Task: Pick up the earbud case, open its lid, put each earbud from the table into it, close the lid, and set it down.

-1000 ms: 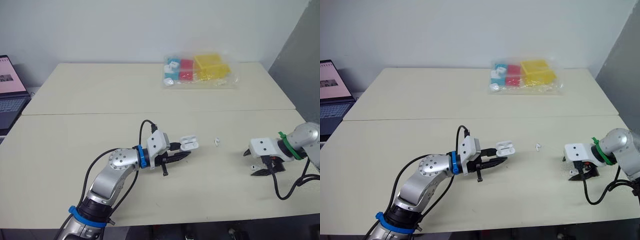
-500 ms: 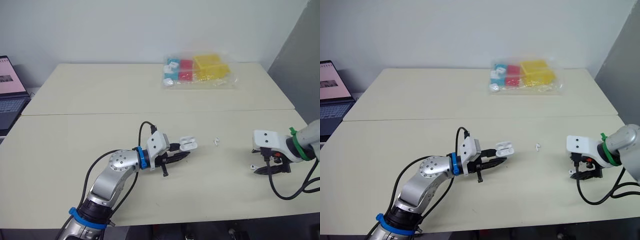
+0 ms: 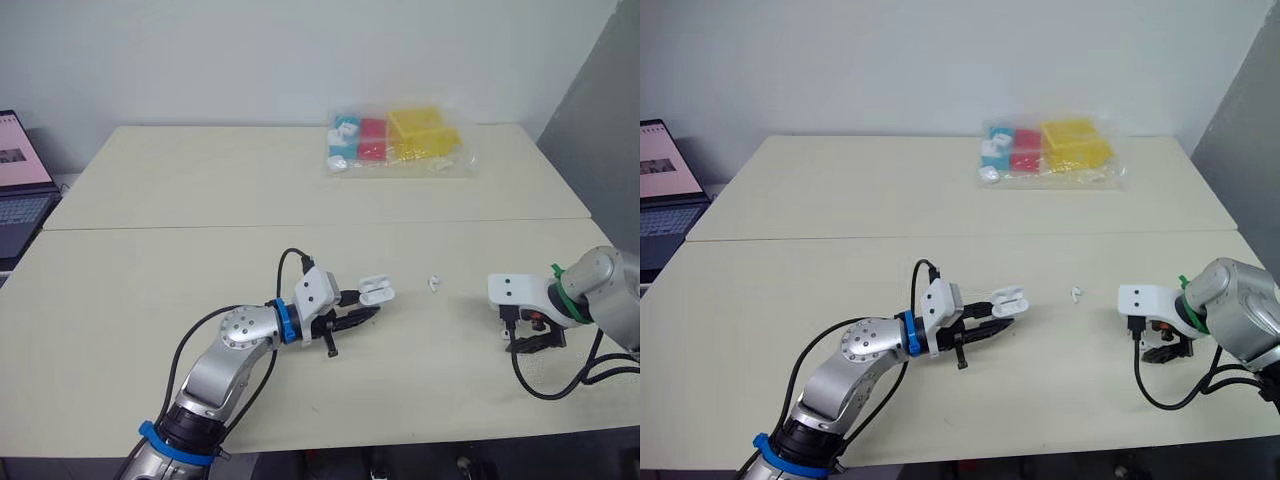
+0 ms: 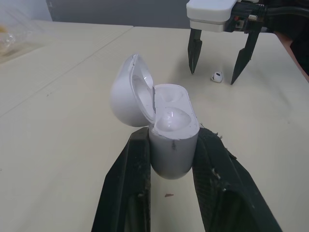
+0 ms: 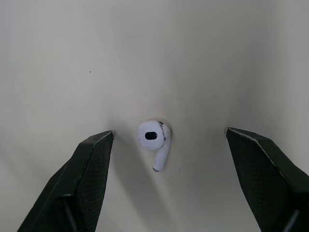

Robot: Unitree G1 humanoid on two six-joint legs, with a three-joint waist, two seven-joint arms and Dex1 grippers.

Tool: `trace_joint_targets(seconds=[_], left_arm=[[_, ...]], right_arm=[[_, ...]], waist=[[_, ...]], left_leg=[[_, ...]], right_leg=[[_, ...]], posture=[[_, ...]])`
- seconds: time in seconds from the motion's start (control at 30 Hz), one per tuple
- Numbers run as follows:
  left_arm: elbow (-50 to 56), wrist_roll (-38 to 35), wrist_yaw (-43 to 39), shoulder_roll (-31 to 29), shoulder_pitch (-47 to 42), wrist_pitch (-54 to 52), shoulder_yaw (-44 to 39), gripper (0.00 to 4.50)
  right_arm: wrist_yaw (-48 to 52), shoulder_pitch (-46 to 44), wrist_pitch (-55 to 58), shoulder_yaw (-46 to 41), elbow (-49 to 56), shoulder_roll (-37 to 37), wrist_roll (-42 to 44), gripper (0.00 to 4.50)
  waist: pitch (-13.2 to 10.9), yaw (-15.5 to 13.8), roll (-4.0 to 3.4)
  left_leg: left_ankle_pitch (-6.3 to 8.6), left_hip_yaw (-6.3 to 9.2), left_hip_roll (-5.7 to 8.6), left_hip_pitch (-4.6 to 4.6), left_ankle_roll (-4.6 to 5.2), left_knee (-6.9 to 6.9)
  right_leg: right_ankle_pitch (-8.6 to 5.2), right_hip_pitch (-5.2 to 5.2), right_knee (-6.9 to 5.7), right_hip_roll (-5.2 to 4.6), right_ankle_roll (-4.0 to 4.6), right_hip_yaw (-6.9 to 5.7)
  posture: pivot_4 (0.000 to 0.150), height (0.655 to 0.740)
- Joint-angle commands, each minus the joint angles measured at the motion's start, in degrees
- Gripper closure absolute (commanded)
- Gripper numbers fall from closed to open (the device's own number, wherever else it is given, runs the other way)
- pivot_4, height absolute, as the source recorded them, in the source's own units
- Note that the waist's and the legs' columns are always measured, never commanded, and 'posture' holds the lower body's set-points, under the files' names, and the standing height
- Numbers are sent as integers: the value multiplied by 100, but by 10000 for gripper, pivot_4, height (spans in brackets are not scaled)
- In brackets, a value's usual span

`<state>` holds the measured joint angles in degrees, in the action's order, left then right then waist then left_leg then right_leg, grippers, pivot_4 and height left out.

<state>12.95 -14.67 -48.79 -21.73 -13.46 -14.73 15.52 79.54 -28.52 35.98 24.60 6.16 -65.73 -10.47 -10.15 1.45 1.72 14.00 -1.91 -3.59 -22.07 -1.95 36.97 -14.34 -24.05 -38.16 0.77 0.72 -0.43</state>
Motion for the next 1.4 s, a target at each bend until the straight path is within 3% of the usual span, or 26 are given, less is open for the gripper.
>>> trace_joint_targets(seconds=[0.03,0.13,0.37,0.67,0.87,1.0,1.13,1.23,1.27,1.4], left_arm=[[240,-7,34,16,-16,77,8,36944],[231,-12,14,-2,-24,86,18,36944],[178,-9,-7,4,-63,108,40,36944],[16,-49,-14,48,-160,139,-63,36944],[-189,-160,0,105,-399,126,-239,36944],[-172,-267,65,279,-506,177,-324,36944],[-204,-342,155,456,-697,132,-427,36944],[-257,-407,122,495,-845,80,-456,36944],[-259,-450,121,503,-884,32,-480,36944],[-281,-618,21,474,-994,-149,-543,36944]], right_arm=[[33,-41,61,-12,80,39,-79,8257],[53,39,49,-23,168,8,-112,15897],[18,126,122,-91,314,22,-101,41007],[70,-51,-170,-529,540,-30,196,40870],[294,-80,920,-2069,1800,-9,1787,40870],[-657,-332,1905,-3189,2433,1264,2912,40870],[-1899,-174,1348,-3769,2804,2788,3395,40870],[-2729,2,1010,-3721,3038,3658,3475,40870],[-3038,37,1357,-3753,3163,3901,3665,40870],[-3696,498,1097,-3495,3666,4448,3826,40870]], waist=[[0,1,0],[0,1,0],[0,1,0],[0,1,0],[0,-9,-1],[3,8,10],[2,-13,12],[4,-12,12],[4,-12,12],[5,-11,10]], left_leg=[[0,0,0,0,0,0],[0,0,0,0,0,1],[0,1,0,2,0,2],[0,0,1,1,0,1],[0,4,0,-3,0,1],[0,5,-1,1,0,3],[-1,9,2,-2,-1,6],[-1,9,2,-6,-1,6],[-1,8,3,-9,-1,3],[-1,10,0,-20,-1,2]], right_leg=[[0,0,1,0,0,1],[0,1,1,0,0,2],[0,2,-1,0,0,0],[0,1,-2,0,0,0],[0,0,-2,1,0,-5],[1,5,-3,3,-1,0],[3,8,-5,-1,-4,-5],[4,5,-4,1,-5,-4],[4,3,-4,0,-5,-3],[3,-2,0,1,-5,-6]], posture=[[1500,7400],[1500,7400],[1500,7400],[1500,7400],[1500,7400],[1500,7400],[1500,7400],[1500,7400],[1500,7400],[1500,7400]])
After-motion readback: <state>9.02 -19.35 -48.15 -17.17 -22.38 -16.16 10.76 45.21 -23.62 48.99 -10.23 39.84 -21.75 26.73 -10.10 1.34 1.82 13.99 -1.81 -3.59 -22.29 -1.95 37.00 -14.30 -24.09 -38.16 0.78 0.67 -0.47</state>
